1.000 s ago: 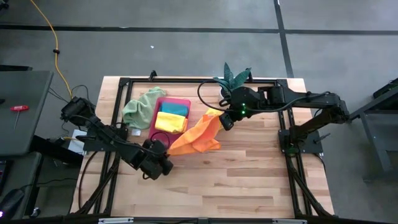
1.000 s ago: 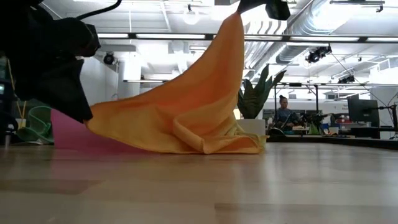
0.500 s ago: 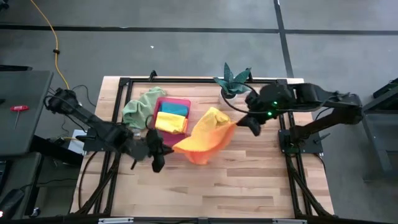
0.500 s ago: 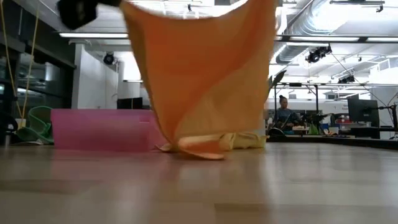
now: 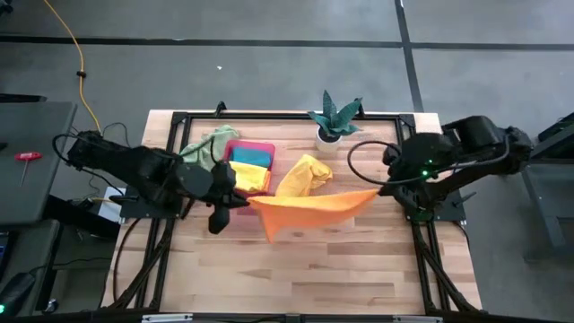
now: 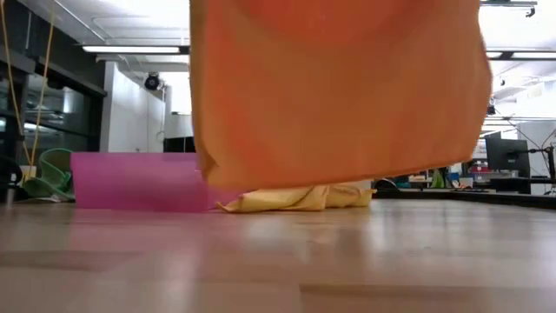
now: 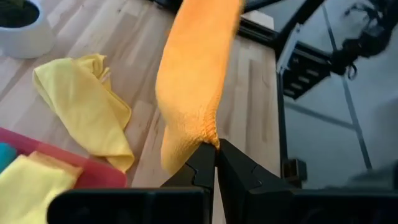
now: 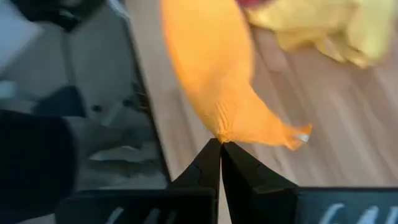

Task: Fold microfiber towels
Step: Fold the orange microfiber cloth

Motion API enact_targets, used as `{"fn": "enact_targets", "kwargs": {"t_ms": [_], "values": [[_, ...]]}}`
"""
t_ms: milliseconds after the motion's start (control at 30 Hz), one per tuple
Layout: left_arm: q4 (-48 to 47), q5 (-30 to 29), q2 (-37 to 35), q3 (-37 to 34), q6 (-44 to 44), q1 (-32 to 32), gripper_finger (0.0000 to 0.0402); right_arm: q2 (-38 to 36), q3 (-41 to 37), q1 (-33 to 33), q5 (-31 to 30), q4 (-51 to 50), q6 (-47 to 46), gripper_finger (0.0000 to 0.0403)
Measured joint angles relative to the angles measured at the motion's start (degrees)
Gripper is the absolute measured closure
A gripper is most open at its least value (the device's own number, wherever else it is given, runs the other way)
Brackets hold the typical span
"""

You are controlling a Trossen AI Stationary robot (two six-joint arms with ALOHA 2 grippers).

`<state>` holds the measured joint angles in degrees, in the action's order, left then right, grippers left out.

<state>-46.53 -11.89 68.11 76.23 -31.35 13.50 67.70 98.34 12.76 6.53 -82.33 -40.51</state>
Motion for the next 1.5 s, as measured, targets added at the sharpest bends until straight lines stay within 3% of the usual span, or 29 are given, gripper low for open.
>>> {"fn": "enact_targets", "kwargs": {"t_ms": [100,300,567,700,833,1000,1200,1367,1500], "values": [[-5.80,1.51,0.01,4.13,0.52,0.40,0.0401,0.01,0.51,1.70,-2.92,-5.10,-1.95,0.0403],[-15.18,5.03,-0.04,10.94,1.09,0.54,0.0401,0.24,-2.05,3.43,-3.20,-5.48,-2.12,0.0403],[-21.95,13.13,0.15,11.67,8.40,1.41,0.0401,0.20,-7.72,7.64,-1.44,-5.00,-4.90,0.0402],[-28.03,12.89,2.26,11.62,7.43,3.63,0.0401,0.20,-10.43,11.72,-1.31,-3.99,-8.62,0.0402],[-28.03,12.59,5.16,11.62,4.17,6.36,0.0401,0.26,-13.50,16.07,-1.30,-1.57,-12.09,0.0402],[-26.68,12.95,10.66,11.60,2.57,9.28,0.0401,0.24,-17.37,20.20,-2.76,7.94,-16.49,0.0402],[-25.42,12.97,16.53,11.62,2.95,12.88,0.0401,0.26,-25.12,23.59,-10.26,26.98,-19.86,0.0403],[-25.30,12.27,18.01,11.62,2.93,14.85,0.0401,2.23,-33.01,22.43,-14.62,44.71,-19.99,0.0403],[-25.22,9.68,17.96,11.62,2.60,15.82,0.0401,8.47,-34.72,18.90,-15.58,51.02,-16.52,0.0395]]}}
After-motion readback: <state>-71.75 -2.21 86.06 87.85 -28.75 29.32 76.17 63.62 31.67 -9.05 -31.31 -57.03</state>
